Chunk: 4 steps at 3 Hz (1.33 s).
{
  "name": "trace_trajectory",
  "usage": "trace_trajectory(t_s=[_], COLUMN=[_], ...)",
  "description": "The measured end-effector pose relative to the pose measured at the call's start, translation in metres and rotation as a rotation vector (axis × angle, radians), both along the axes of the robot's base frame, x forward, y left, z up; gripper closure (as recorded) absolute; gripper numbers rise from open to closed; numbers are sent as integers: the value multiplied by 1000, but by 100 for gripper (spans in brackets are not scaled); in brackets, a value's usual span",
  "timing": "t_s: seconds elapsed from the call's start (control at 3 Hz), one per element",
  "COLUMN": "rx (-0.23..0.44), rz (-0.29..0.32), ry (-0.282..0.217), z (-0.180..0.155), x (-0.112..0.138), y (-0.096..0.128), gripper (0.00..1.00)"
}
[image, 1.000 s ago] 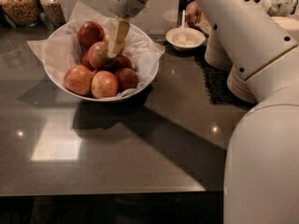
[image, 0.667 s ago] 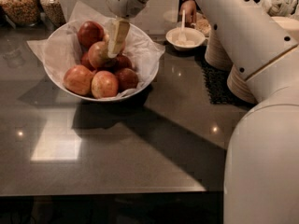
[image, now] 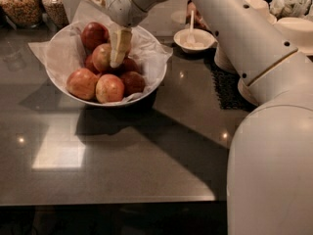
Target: Pick apple from white bowl
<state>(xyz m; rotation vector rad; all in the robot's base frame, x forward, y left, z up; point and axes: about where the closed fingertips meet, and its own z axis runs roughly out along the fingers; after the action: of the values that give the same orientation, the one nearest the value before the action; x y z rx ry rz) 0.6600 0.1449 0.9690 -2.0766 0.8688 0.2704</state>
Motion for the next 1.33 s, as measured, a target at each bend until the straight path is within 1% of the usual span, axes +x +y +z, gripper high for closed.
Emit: trace_trajectory(t_s=[0.33,0.67,1.33], rx=[0,0,0], rz=[0,0,0], ry=[0,0,0], z=[0,0,0], x=[0,0,0], y=[0,0,0], gripper=[0,19,66])
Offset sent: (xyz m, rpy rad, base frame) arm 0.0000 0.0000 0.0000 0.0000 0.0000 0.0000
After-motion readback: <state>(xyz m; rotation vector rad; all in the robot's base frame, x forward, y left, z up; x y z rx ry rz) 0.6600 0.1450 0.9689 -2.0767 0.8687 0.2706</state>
